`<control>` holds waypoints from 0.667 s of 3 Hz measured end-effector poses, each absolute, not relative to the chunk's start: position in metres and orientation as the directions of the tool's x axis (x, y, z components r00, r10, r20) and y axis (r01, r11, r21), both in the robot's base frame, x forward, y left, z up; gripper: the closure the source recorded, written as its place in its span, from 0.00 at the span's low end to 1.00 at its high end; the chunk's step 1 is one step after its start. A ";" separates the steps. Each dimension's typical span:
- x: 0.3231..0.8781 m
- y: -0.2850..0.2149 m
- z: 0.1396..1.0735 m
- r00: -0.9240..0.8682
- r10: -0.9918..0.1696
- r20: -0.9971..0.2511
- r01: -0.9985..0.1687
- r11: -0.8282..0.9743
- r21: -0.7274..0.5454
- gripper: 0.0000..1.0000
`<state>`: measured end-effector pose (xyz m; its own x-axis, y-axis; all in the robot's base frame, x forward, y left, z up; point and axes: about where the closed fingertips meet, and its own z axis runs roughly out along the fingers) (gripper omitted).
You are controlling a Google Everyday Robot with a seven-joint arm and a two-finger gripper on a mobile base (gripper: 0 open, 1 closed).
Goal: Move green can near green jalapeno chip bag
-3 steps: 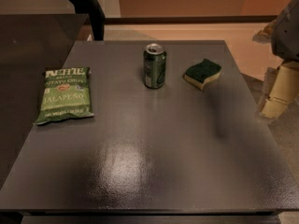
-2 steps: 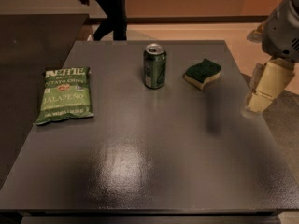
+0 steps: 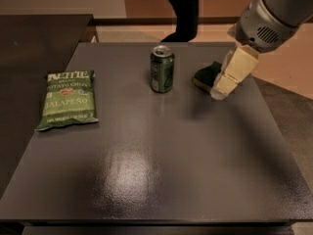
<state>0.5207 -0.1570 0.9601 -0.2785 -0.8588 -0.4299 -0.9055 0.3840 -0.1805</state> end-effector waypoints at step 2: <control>0.584 -0.107 0.947 -0.291 -0.780 -0.555 -0.908 0.407 -0.097 0.00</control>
Offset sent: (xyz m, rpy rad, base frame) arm 0.0983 0.0760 -0.0210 0.2556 0.0440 -0.0062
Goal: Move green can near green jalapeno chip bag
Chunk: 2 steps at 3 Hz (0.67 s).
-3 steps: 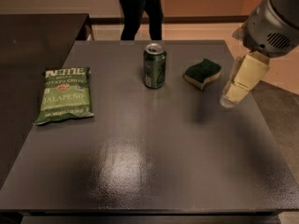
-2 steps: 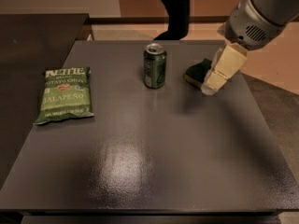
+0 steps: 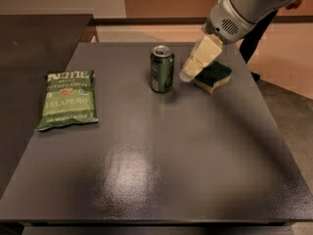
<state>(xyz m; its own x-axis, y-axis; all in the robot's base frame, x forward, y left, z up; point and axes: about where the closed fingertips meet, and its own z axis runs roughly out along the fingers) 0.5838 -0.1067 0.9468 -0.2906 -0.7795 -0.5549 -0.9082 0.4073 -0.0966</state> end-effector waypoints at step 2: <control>0.603 -0.055 0.924 -0.263 -0.749 -0.609 -0.930 0.366 -0.048 0.00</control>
Offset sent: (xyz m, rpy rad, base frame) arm 0.0299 0.0810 -0.0376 0.1092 0.0078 0.0665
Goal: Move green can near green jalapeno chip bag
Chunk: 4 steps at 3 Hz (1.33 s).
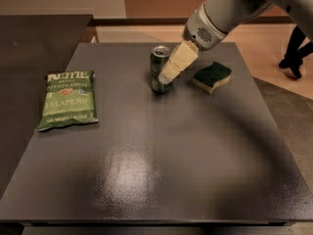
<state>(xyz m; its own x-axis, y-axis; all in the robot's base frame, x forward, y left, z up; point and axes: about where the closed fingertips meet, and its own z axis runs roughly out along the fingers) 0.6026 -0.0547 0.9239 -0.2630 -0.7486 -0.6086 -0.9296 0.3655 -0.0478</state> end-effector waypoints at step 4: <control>0.625 -0.023 0.901 -0.265 -0.732 -0.628 -0.927 0.372 -0.042 0.49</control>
Offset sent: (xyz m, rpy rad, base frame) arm 0.0281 0.0375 -0.0347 0.0097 0.0080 -0.0218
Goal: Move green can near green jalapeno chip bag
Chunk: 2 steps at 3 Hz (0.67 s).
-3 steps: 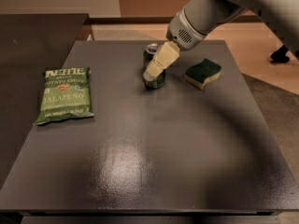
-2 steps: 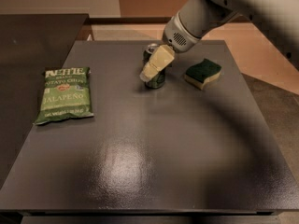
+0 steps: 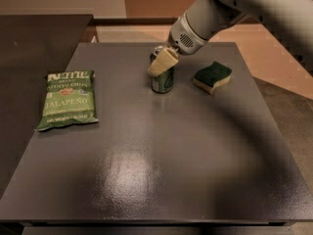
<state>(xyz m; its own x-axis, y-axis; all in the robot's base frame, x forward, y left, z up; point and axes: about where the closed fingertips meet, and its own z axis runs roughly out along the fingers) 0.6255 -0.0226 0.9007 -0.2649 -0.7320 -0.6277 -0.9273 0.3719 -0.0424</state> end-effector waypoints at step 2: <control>0.625 0.004 0.938 -0.198 -0.710 -0.676 -0.948 0.315 -0.053 0.95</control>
Offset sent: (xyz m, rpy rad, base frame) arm 0.0000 0.0513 0.0684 0.0940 -0.0656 0.1148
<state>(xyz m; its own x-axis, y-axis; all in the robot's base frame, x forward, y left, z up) 0.6246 0.0043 0.9377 -0.1975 -0.7100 -0.6760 -0.9477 0.3145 -0.0534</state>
